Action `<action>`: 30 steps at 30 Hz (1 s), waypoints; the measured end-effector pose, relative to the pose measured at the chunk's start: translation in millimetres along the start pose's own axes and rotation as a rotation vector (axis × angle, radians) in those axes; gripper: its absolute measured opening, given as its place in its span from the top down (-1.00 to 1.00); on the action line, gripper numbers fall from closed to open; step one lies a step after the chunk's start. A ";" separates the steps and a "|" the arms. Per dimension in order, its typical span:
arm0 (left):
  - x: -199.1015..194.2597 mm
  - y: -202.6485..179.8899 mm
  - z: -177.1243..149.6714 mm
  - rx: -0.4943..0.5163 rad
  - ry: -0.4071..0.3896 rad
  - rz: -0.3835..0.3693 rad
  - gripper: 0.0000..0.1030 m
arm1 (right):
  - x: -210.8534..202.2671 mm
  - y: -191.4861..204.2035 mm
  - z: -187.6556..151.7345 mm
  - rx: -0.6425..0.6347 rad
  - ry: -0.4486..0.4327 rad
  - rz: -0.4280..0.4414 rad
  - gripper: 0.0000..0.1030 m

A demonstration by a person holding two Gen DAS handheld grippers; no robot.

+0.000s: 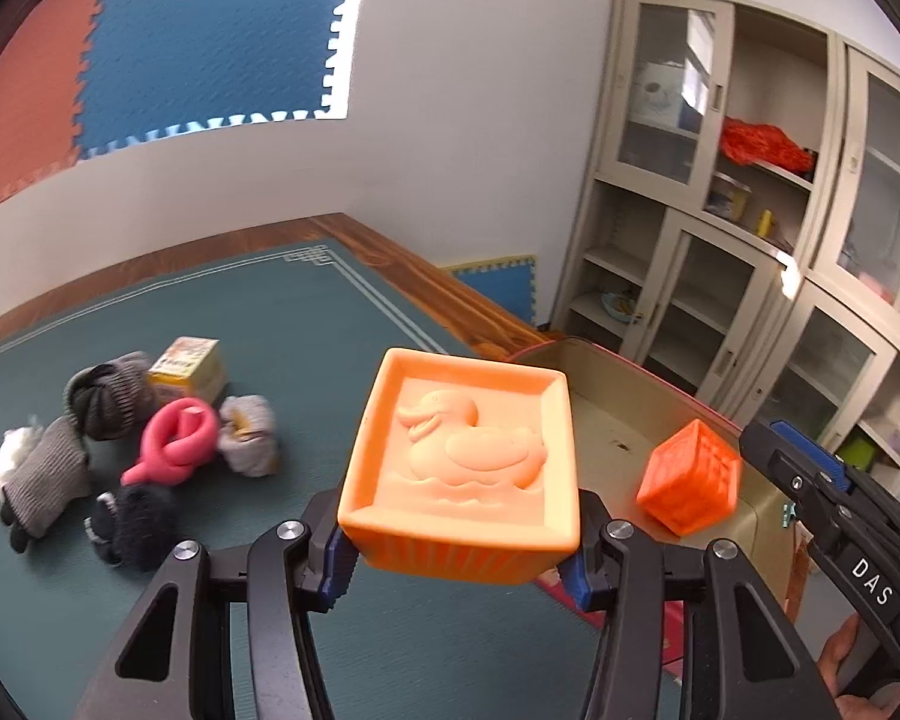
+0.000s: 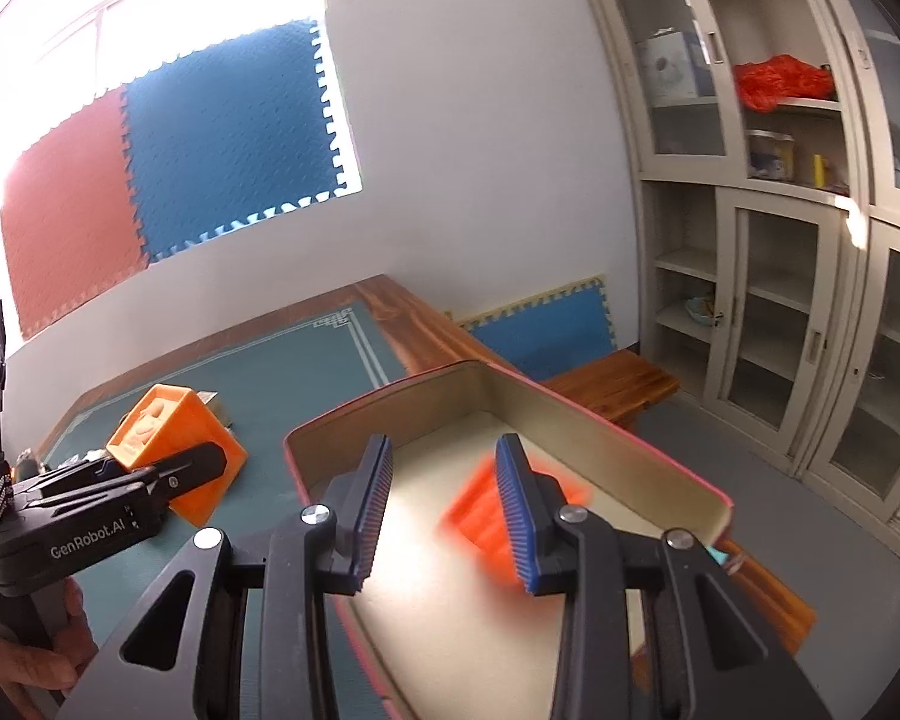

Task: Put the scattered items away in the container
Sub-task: 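Lower the duck block into the red tin and open the left gripper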

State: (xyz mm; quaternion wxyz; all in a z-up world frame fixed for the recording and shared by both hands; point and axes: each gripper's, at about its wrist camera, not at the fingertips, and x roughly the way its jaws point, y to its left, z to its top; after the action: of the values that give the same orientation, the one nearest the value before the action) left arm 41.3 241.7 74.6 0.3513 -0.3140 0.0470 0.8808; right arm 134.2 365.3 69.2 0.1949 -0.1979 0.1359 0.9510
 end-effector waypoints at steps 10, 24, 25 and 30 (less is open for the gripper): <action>12.7 -31.6 12.7 0.034 0.011 -0.072 -0.07 | -0.9 -23.3 -0.9 0.074 -0.009 -0.031 -0.09; 25.6 -57.2 27.3 0.054 0.016 -0.166 -0.61 | -7.1 -42.6 3.1 0.116 -0.041 -0.080 -0.36; 25.2 -55.9 27.4 0.056 0.014 -0.155 -0.61 | -6.8 -41.6 3.1 0.114 -0.041 -0.077 -0.36; 21.2 -47.9 27.0 0.056 -0.002 -0.107 -0.61 | -4.0 -32.9 2.8 0.095 -0.035 -0.059 -0.36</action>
State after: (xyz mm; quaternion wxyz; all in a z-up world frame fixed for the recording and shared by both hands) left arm 46.5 298.3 90.3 0.4066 -0.3053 0.0547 0.8593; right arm 150.6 394.1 67.4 0.2345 -0.1757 0.1716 0.9406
